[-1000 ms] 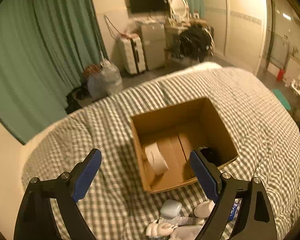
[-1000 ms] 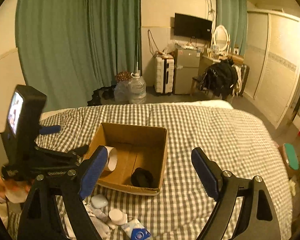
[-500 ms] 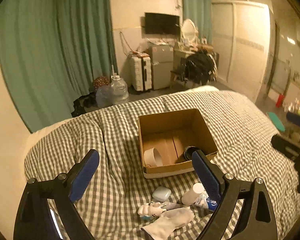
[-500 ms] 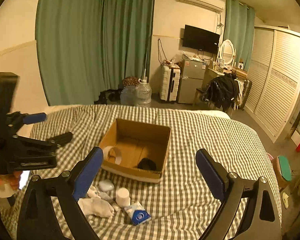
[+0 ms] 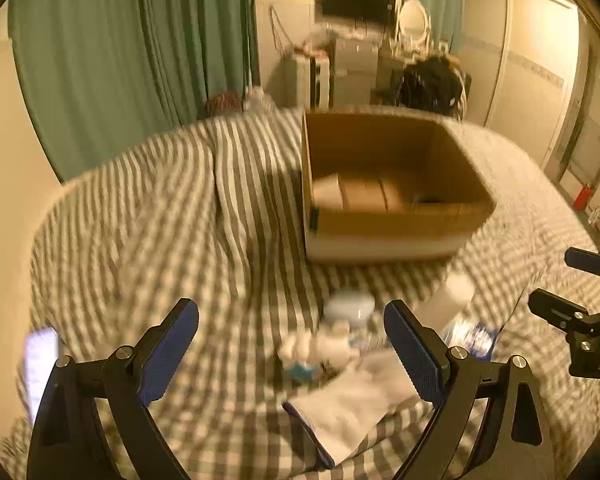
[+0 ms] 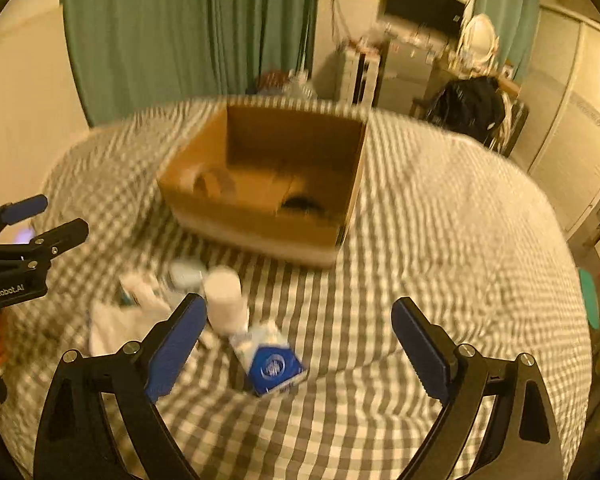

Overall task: Organize objects
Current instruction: 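Move both tools back toward the remaining items, then grasp the white glove with the left tool while the right tool grasps the Vinda tissue pack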

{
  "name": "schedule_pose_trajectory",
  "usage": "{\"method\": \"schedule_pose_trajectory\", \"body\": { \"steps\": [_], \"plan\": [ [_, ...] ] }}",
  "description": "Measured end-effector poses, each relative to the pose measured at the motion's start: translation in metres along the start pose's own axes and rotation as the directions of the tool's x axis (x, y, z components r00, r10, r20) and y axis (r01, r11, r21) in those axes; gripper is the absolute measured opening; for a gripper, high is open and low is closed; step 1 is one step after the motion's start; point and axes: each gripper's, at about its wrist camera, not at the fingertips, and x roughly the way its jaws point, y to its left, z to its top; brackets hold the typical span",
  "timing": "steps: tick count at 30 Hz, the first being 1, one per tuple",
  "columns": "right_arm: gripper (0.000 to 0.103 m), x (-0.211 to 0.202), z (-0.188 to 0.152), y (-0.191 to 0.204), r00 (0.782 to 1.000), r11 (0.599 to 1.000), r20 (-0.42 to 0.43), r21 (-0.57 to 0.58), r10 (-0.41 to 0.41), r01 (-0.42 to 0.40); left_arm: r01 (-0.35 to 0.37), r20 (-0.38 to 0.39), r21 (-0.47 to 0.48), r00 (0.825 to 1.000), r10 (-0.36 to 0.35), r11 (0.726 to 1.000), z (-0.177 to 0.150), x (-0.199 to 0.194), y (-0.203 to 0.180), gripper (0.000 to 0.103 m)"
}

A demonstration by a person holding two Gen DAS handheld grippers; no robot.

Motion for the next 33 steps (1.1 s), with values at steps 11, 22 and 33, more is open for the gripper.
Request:
{"method": "schedule_pose_trajectory", "body": {
  "steps": [11, 22, 33],
  "plan": [
    [0.094, 0.091, -0.042, -0.005, 0.975, 0.997, -0.207, -0.001, 0.080, -0.082, 0.107, -0.173, 0.135, 0.981, -0.083, 0.985, -0.059, 0.043, -0.039, 0.096],
    [0.072, 0.122, -0.056, 0.002, 0.943, 0.992, -0.312, -0.017, 0.116, -0.128, 0.228, -0.288, 0.179, 0.942, -0.171, 0.957, -0.072, 0.069, -0.055, 0.083],
    [0.062, 0.113, -0.060, 0.007, 0.958, 0.996, -0.283, -0.072, 0.036, -0.059, 0.279, -0.278, 0.227, 0.937, -0.213, 0.933, -0.076, 0.053, -0.065, 0.036]
  ]
}}
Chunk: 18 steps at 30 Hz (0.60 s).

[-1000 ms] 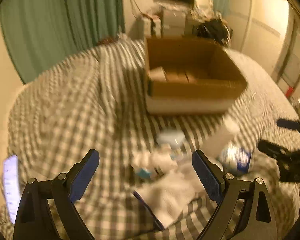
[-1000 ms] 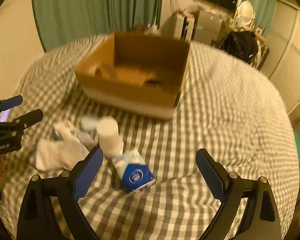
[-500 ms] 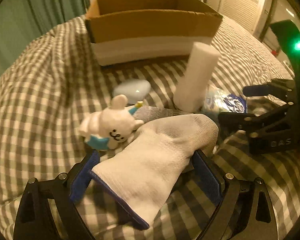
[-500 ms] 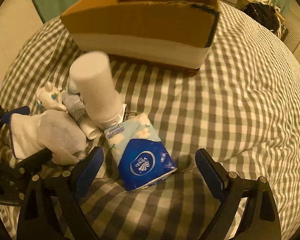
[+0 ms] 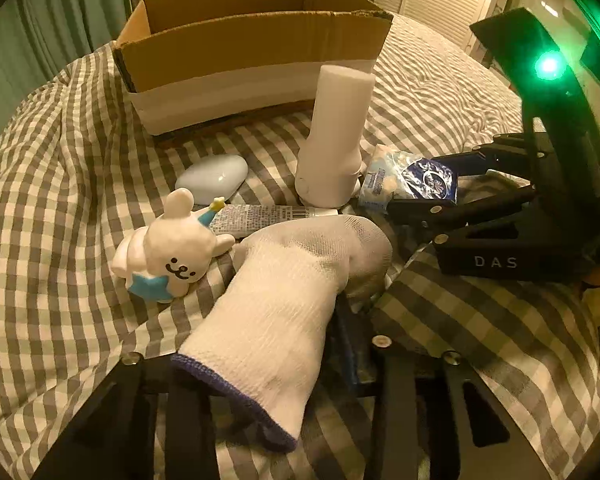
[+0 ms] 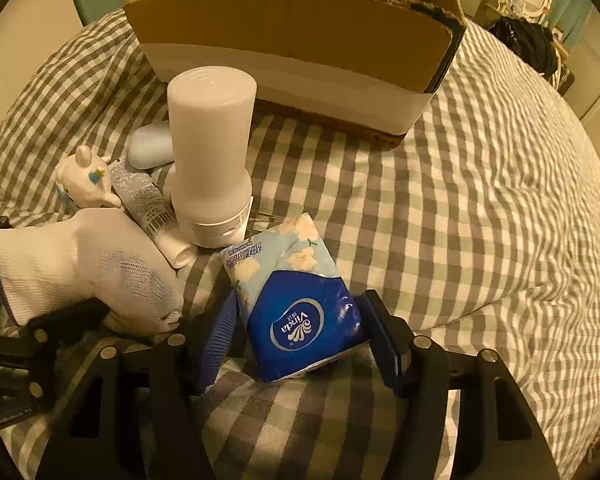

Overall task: Organize objects
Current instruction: 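Grasp the white glove with the left tool while the right tool grasps the Vinda tissue pack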

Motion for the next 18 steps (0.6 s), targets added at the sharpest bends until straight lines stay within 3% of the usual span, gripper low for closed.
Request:
{"method": "schedule_pose_trajectory", "body": {
  "steps": [7, 18],
  "plan": [
    [0.062, -0.016, -0.007, 0.006, 0.998, 0.999, 0.043, -0.029, -0.041, 0.042, -0.036, 0.023, -0.009, 0.999, 0.036, 0.999, -0.003, -0.023, -0.004, 0.032],
    [0.062, -0.081, -0.013, 0.019, 0.989, 0.998, 0.142, -0.036, -0.042, 0.048, -0.099, 0.085, -0.045, 0.991, 0.102, 0.994, -0.004, -0.062, 0.002, 0.032]
  ]
}}
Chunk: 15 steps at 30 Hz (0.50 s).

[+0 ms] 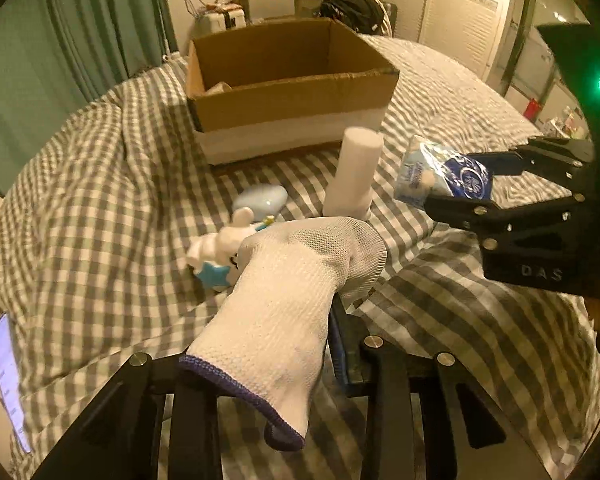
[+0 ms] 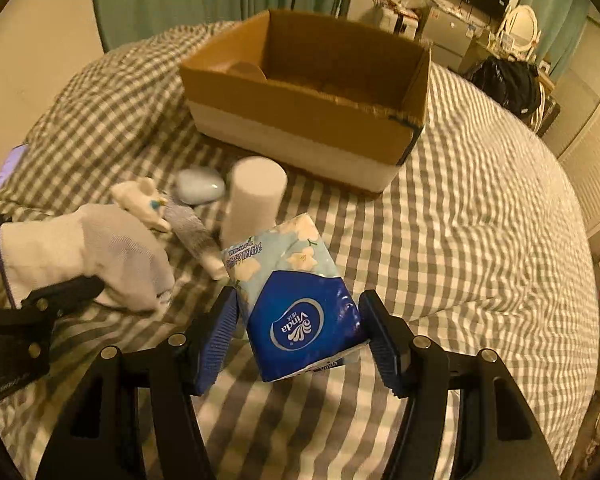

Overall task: Organize objects
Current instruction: 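Grasp the white glove with the left tool while the right tool grasps the Vinda tissue pack, then carry the glove and tissue pack into the box and release both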

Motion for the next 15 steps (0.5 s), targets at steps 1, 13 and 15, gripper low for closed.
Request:
{"method": "schedule_pose_trajectory", "body": {
  "steps": [1, 13, 15],
  "plan": [
    [0.062, 0.000, 0.004, 0.003, 1.000, 1.000, 0.007, -0.002, -0.001, 0.001, -0.005, 0.009, -0.002, 1.000, 0.005, 1.000, 0.000, -0.004, 0.001, 0.032],
    [0.062, -0.058, 0.014, 0.036, 0.994, 0.999, 0.111, -0.037, -0.024, 0.028, -0.032, 0.107, -0.020, 0.994, 0.034, 0.999, 0.005, -0.056, 0.019, 0.032],
    [0.062, -0.066, 0.017, 0.039, 0.992, 0.999, 0.127, -0.036, -0.021, 0.026, -0.035, 0.120, -0.023, 0.992, 0.038, 0.999, 0.009, -0.063, 0.021, 0.032]
  ]
}}
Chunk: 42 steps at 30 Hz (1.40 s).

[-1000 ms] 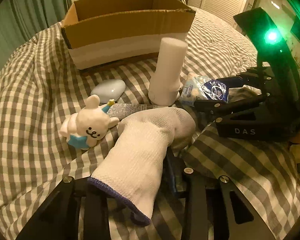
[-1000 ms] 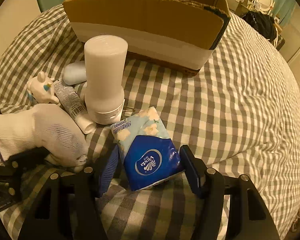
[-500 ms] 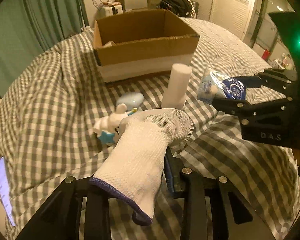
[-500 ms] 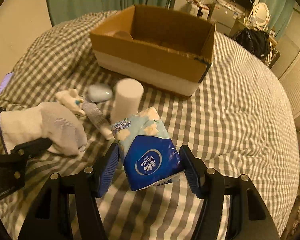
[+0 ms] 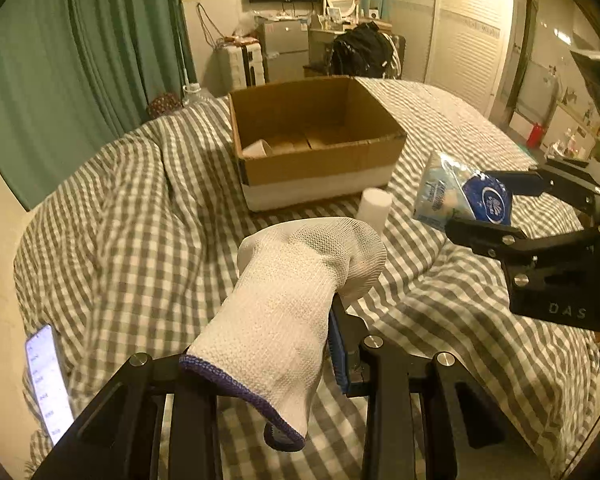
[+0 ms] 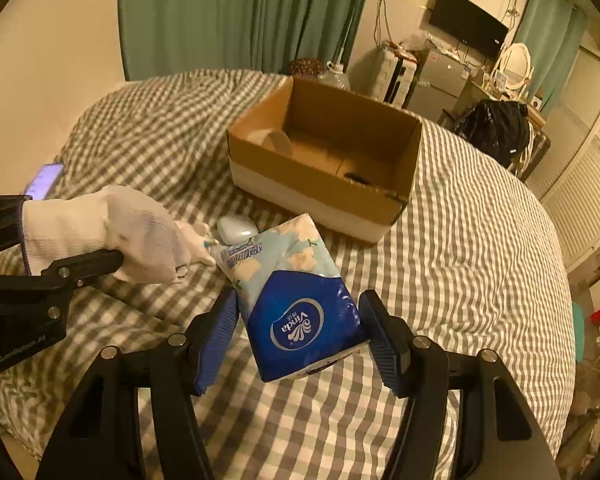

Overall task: Organize objects
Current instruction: 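Carry the glove and tissue pack into the box and release both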

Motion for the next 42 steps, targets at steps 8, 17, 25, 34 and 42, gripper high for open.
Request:
{"method": "schedule_pose_trajectory", "body": {
  "steps": [8, 17, 25, 34, 42],
  "plan": [
    [0.062, -0.012, 0.018, 0.002, 0.999, 1.000, 0.046, 0.010, 0.012, -0.012, 0.030, 0.037, -0.020, 0.999, -0.029, 0.999, 0.028, -0.004, 0.009, 0.032],
    [0.062, -0.006, 0.051, -0.018, 0.995, 0.996, 0.092, 0.071, 0.039, -0.046, 0.040, 0.088, -0.040, 0.995, -0.036, 0.998, 0.084, 0.014, 0.023, 0.032],
    [0.062, 0.013, 0.088, -0.044, 0.991, 0.992, 0.128, 0.117, 0.036, -0.051, 0.040, 0.125, -0.050, 0.992, -0.033, 0.998, 0.139, 0.042, 0.034, 0.032],
    [0.062, 0.050, 0.136, -0.081, 0.986, 0.979, 0.166, 0.198, 0.018, -0.051, 0.026, 0.136, -0.072, 0.991, -0.016, 0.997, 0.191, 0.093, 0.041, 0.032],
    [0.062, 0.104, 0.158, -0.113, 0.987, 0.957, 0.159, 0.283, 0.017, -0.062, -0.008, 0.098, -0.056, 0.995, 0.013, 0.998, 0.218, 0.160, 0.034, 0.032]
  ]
}}
